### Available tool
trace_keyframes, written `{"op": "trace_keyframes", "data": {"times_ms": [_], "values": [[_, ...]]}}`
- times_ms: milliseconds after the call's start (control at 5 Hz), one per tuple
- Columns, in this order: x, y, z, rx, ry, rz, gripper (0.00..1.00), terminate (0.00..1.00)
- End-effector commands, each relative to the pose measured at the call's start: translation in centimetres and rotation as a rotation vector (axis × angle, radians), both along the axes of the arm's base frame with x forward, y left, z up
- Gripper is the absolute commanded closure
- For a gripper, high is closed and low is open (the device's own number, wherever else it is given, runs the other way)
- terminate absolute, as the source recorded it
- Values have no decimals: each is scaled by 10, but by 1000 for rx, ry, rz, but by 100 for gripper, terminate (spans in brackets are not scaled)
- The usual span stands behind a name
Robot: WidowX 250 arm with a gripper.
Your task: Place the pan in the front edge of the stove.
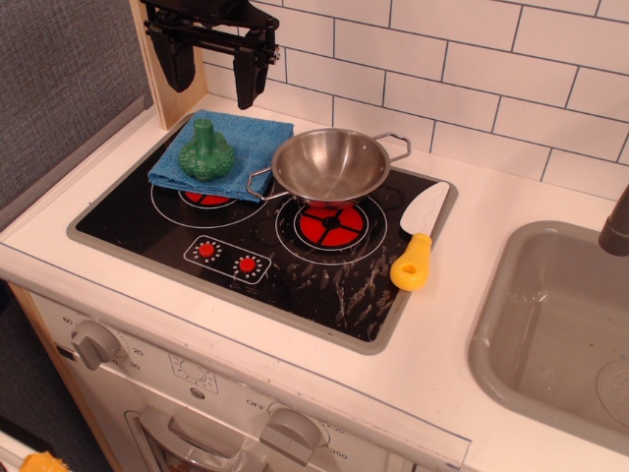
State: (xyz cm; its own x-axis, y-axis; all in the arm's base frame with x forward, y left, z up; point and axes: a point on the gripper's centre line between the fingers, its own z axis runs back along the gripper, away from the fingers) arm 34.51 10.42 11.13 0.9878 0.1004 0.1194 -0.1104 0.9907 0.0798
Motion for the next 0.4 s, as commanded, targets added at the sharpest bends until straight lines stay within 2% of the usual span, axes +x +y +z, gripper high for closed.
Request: {"op": "trace_keyframes", "data": {"times_ms": [0, 200], "values": [[0, 0, 0, 0, 0, 0, 0, 0], [10, -26, -6, 11, 2, -112, 0, 0]]}}
